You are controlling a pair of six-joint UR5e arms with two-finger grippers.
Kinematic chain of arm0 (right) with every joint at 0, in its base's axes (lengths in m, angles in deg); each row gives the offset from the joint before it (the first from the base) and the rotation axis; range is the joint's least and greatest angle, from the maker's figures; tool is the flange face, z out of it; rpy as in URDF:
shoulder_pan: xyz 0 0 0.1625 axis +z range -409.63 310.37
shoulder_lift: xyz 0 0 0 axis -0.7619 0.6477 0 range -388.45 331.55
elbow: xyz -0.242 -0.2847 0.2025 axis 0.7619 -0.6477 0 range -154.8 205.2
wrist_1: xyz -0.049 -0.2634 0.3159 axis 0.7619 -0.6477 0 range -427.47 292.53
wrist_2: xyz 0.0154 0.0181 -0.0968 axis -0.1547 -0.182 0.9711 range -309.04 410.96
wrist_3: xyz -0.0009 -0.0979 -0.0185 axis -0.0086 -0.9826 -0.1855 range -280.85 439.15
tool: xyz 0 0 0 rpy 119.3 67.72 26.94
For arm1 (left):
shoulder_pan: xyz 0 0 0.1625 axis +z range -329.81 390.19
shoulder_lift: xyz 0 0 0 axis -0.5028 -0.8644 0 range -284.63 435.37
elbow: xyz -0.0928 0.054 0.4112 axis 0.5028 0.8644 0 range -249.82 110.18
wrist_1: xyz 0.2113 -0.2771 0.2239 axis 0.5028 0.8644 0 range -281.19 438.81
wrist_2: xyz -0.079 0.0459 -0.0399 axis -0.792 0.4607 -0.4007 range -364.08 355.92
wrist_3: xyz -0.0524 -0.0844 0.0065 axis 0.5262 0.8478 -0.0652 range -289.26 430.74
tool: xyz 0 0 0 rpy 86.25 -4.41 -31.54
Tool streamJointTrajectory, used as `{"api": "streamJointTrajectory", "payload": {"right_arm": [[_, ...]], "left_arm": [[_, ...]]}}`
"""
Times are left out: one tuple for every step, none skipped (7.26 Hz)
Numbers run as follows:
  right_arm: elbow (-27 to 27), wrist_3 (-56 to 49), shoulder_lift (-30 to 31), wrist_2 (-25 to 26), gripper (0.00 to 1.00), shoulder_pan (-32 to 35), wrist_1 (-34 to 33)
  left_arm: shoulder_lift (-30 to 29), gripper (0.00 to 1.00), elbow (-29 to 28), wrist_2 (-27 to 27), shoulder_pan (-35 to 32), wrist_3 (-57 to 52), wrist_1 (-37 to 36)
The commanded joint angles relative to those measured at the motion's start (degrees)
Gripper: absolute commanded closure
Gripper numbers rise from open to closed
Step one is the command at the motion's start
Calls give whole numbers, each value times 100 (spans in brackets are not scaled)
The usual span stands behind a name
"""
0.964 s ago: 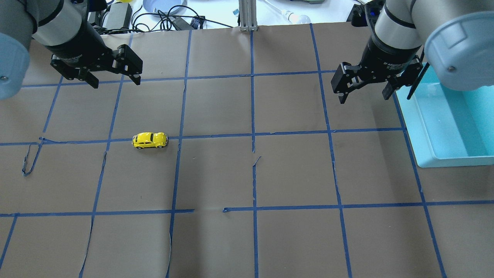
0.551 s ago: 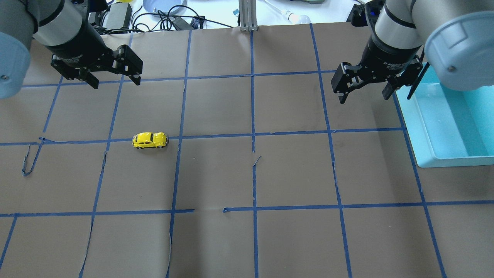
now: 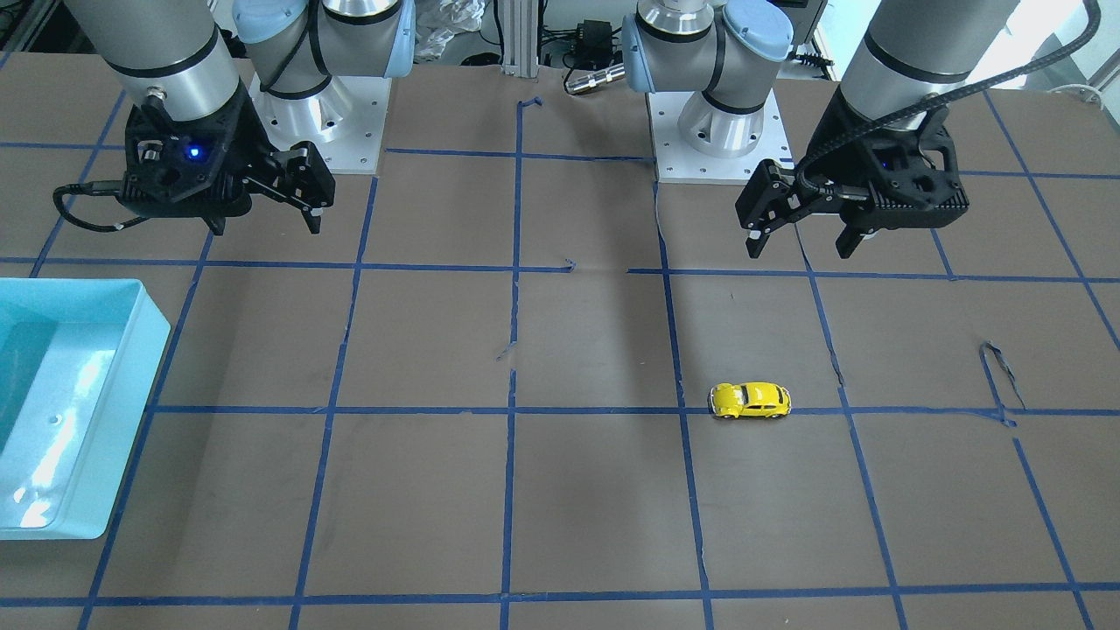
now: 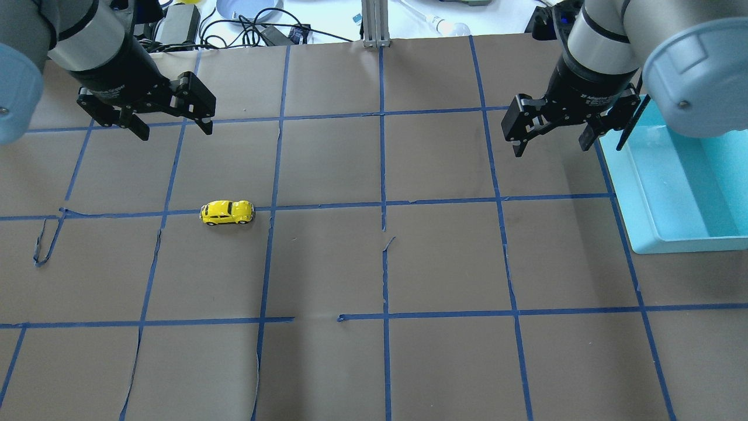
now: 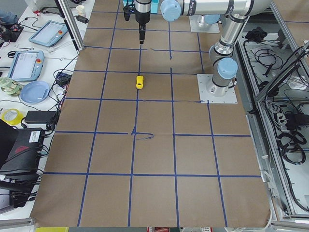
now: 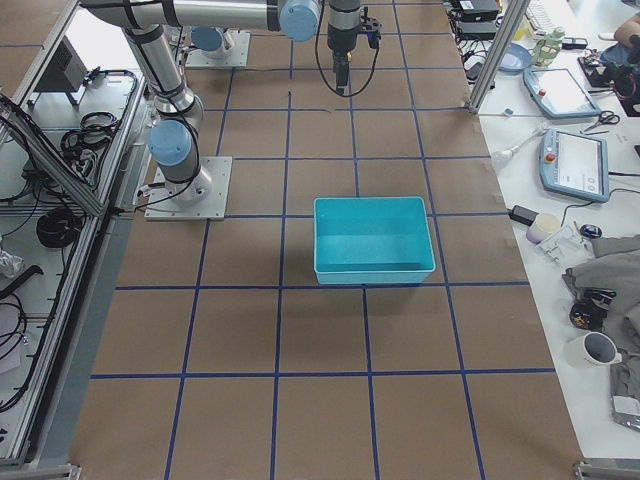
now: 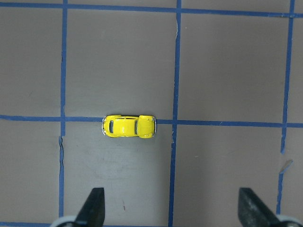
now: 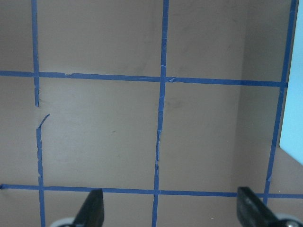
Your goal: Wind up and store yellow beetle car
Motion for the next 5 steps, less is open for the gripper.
{"api": "streamJointTrajectory", "payload": {"right_arm": [[-5, 0, -3, -5, 0, 0, 0], [4, 0, -3, -5, 0, 0, 9], [4, -9, -3, 4, 0, 0, 9], [4, -9, -3, 4, 0, 0, 9], [4, -9, -3, 4, 0, 0, 9]], "left_arm": [[-58, 0, -2, 25, -14, -69, 44], [-111, 0, -10, 8, 21, -731, 26], [-137, 0, 85, 69, 64, -1399, 8], [-320, 0, 104, 61, 100, -2337, -96], [-548, 1, 200, 69, 109, -3286, -115]]}}
